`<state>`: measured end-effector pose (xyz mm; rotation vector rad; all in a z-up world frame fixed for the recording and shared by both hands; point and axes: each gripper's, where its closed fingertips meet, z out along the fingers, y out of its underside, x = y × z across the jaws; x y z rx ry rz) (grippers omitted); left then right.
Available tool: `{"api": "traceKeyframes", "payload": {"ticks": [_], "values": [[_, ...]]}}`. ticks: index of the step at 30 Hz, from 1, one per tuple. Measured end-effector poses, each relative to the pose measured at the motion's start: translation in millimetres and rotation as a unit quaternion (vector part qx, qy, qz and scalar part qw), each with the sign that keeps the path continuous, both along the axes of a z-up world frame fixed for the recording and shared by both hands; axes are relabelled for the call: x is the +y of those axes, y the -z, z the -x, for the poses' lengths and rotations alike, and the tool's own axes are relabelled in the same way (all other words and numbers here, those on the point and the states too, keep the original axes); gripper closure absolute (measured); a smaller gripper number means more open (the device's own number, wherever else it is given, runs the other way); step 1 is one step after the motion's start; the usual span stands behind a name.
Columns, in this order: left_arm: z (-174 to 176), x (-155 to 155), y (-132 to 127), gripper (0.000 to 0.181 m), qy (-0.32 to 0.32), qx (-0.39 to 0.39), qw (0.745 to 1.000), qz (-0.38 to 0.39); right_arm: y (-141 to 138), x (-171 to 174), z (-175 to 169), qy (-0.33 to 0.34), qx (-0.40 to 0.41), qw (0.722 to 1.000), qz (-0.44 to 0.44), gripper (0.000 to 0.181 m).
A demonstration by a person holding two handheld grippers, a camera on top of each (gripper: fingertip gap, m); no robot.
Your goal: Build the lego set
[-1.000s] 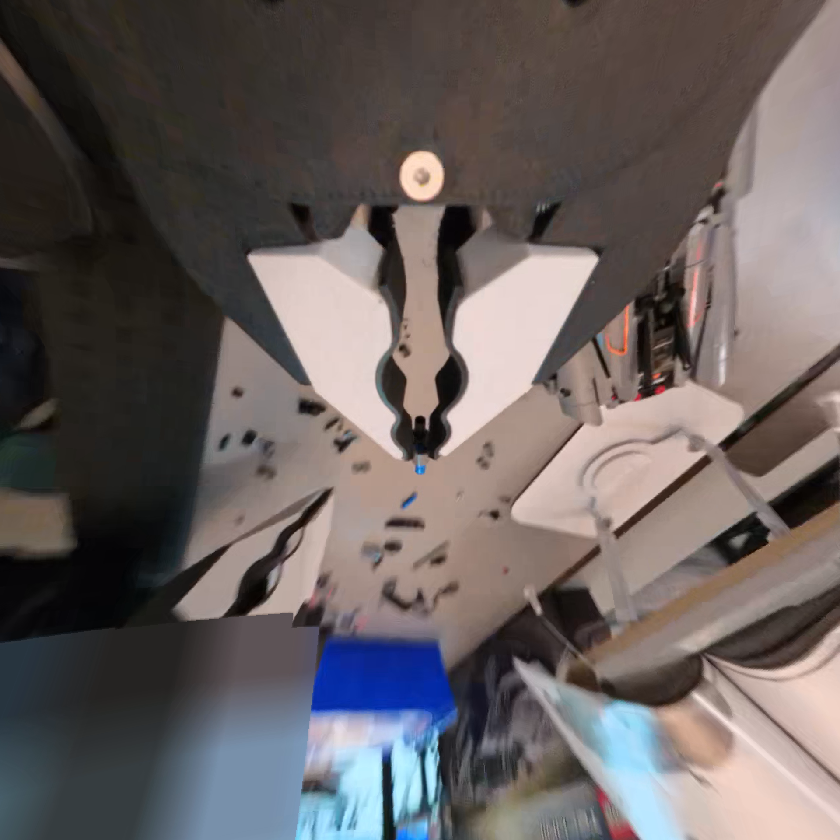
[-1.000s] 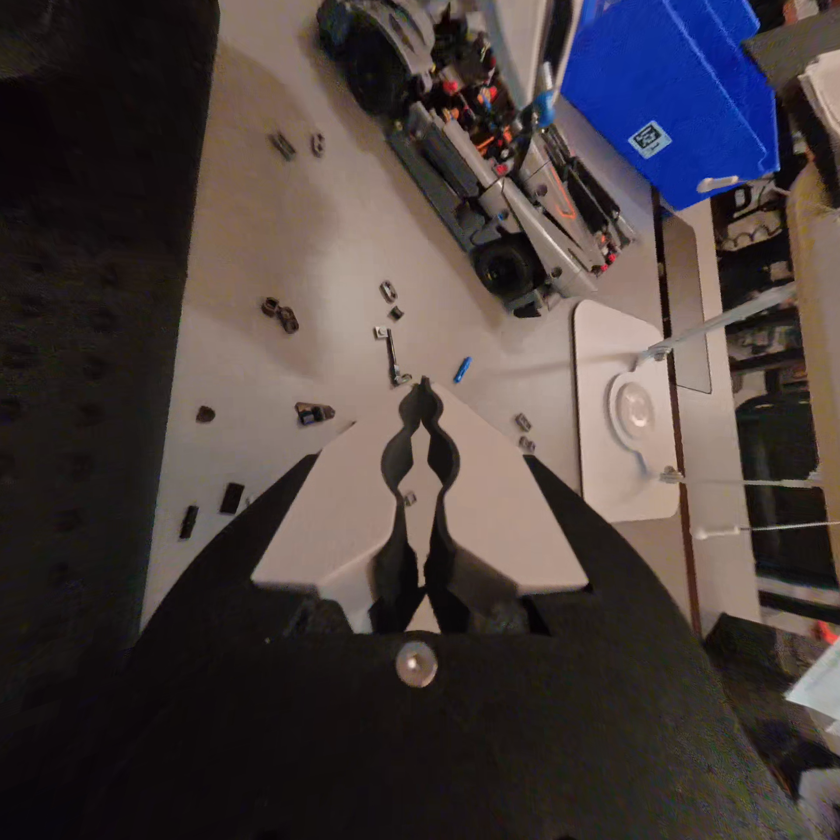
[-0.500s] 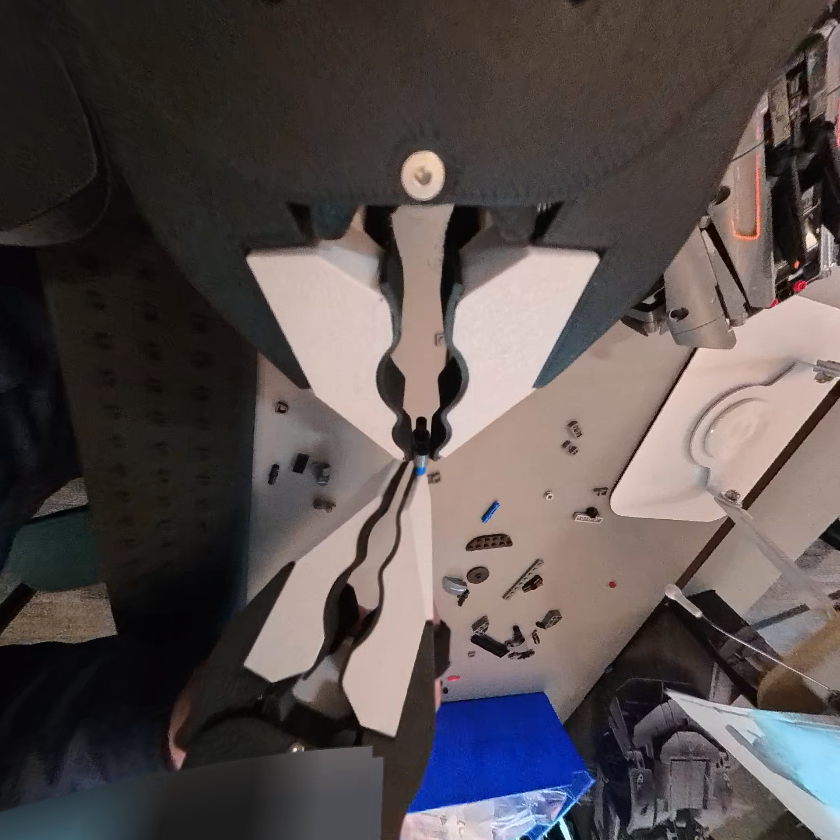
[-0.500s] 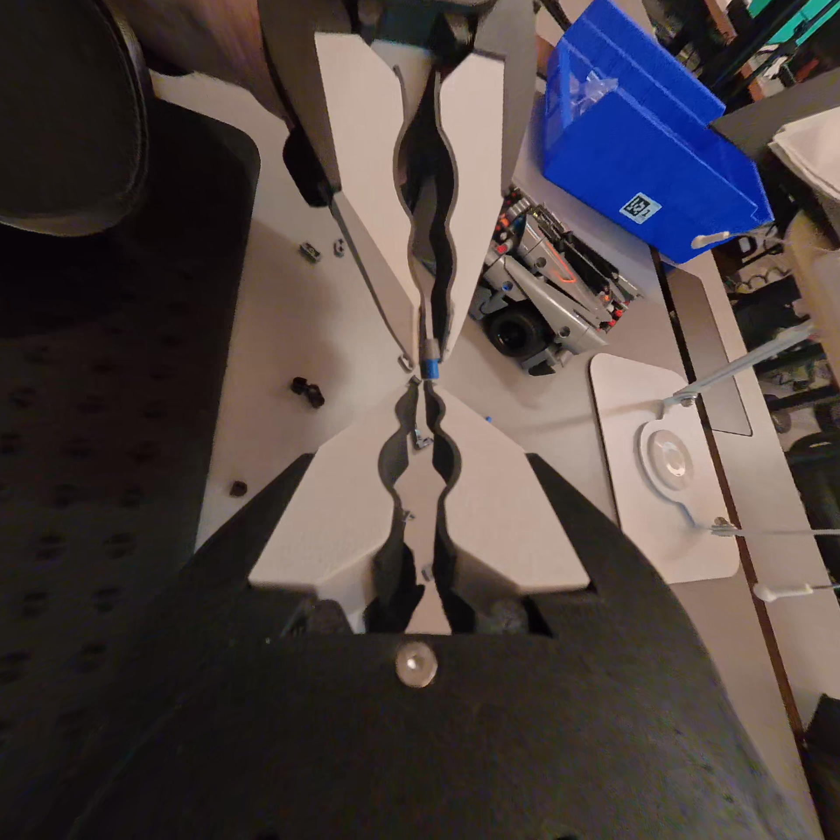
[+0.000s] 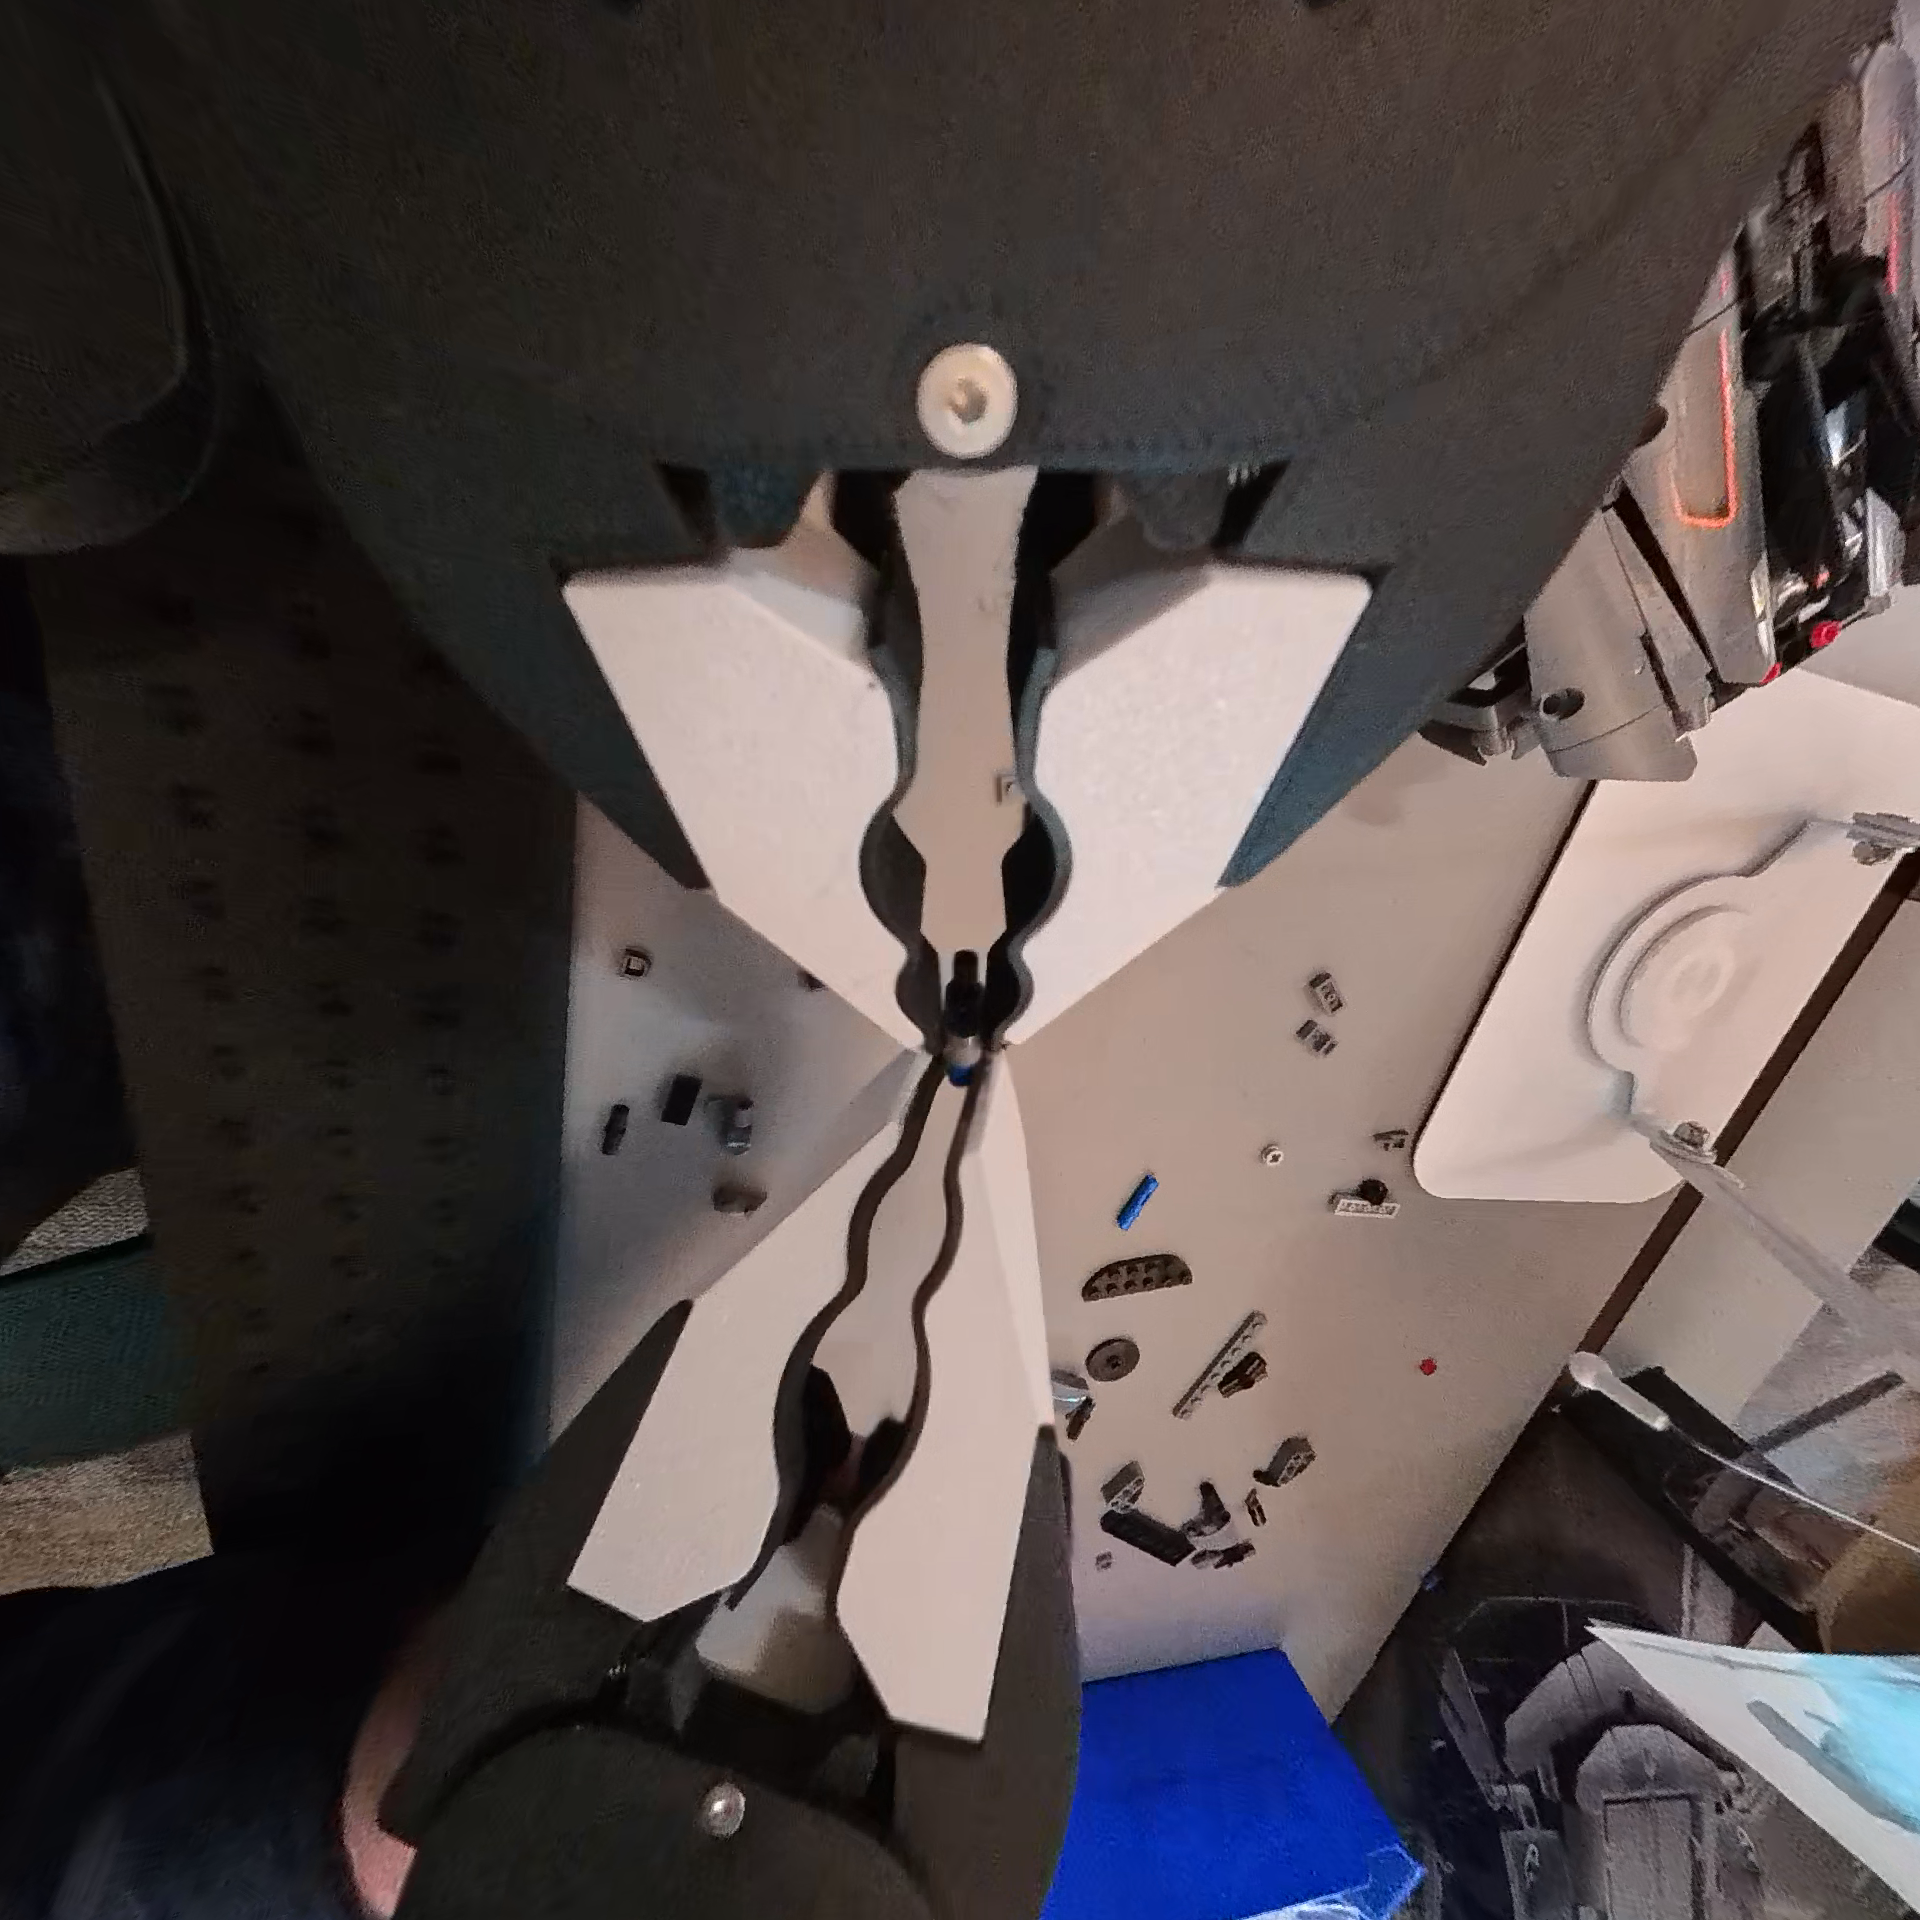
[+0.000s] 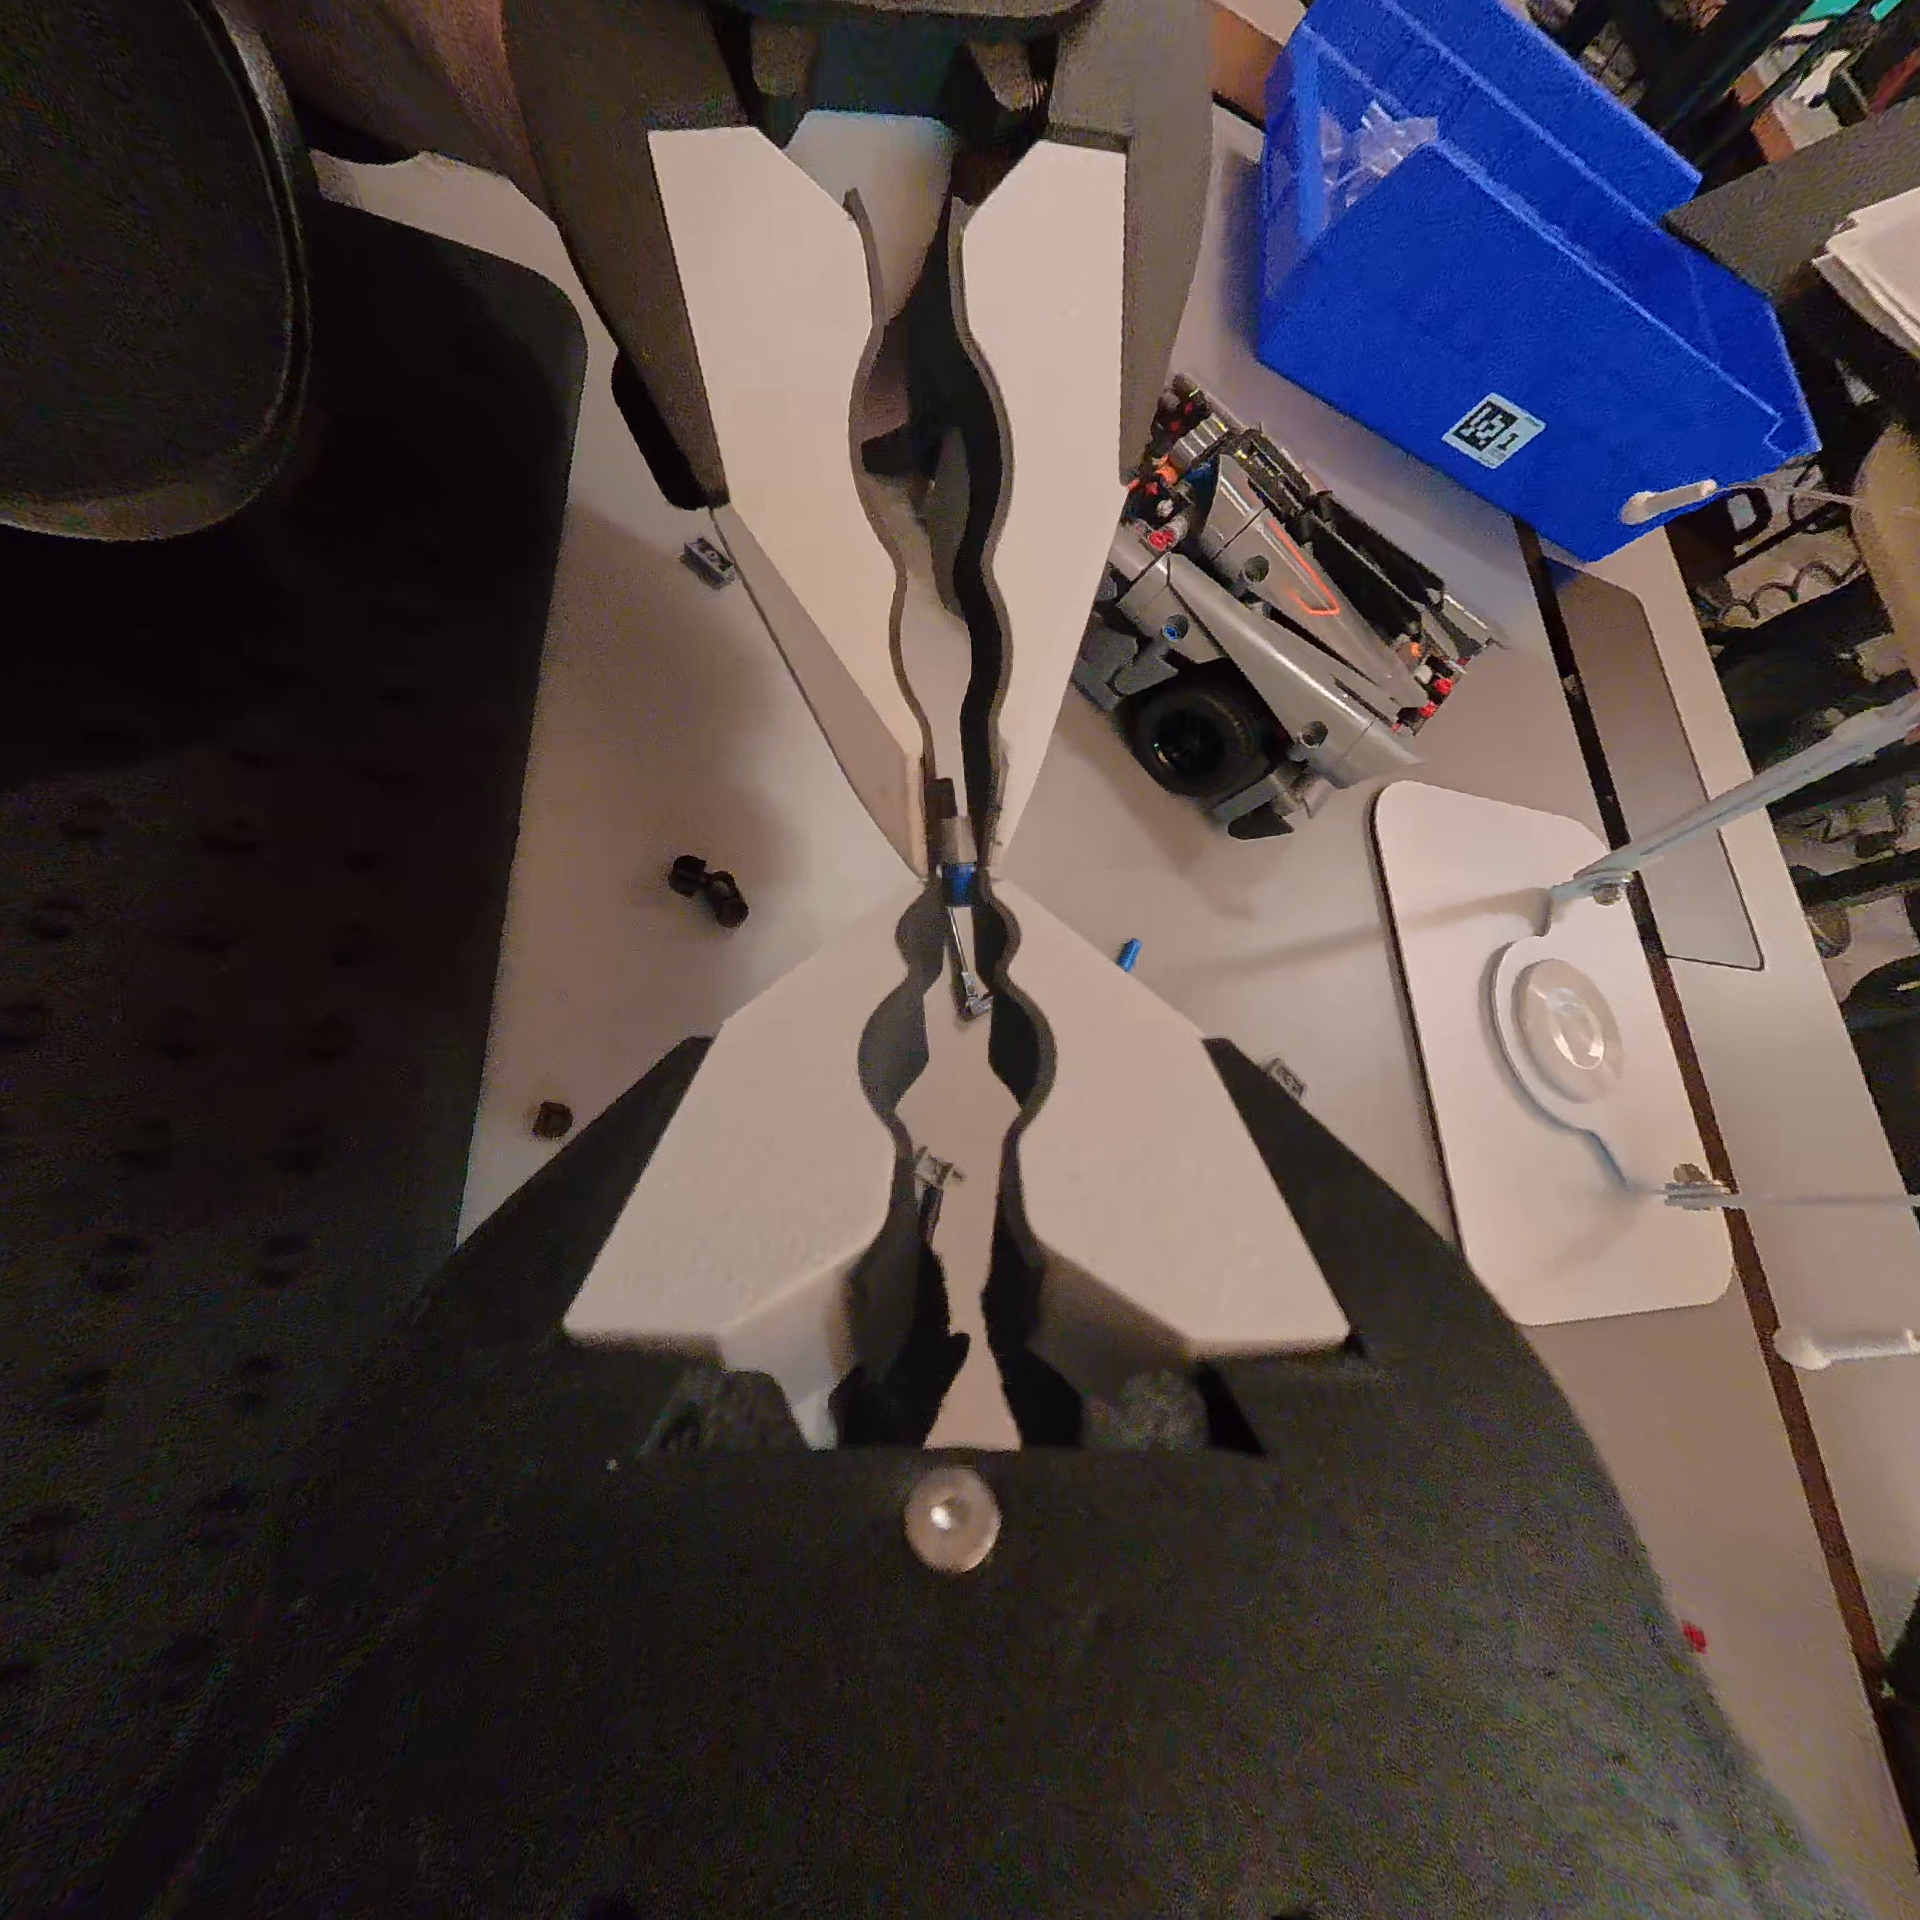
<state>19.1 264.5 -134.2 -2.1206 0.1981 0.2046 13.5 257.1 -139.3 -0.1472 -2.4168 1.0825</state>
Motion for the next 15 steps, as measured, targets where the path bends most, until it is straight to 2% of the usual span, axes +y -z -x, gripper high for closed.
{"api": "traceKeyframes", "payload": {"ticks": [5, 15], "values": [[2.1, 0.0, -8.8, 0.176, -0.002, 0.006, 1.000, -0.024, -7.1, 4.0, 0.6, 0.002, -0.013, 1.000, 0.022, 0.181], [2.3, -2.1, -7.9, 0.178, 0.002, 0.012, 1.000, -0.022, -6.3, 2.6, 0.1, -0.004, -0.019, 0.999, 0.036, 0.180]]}}
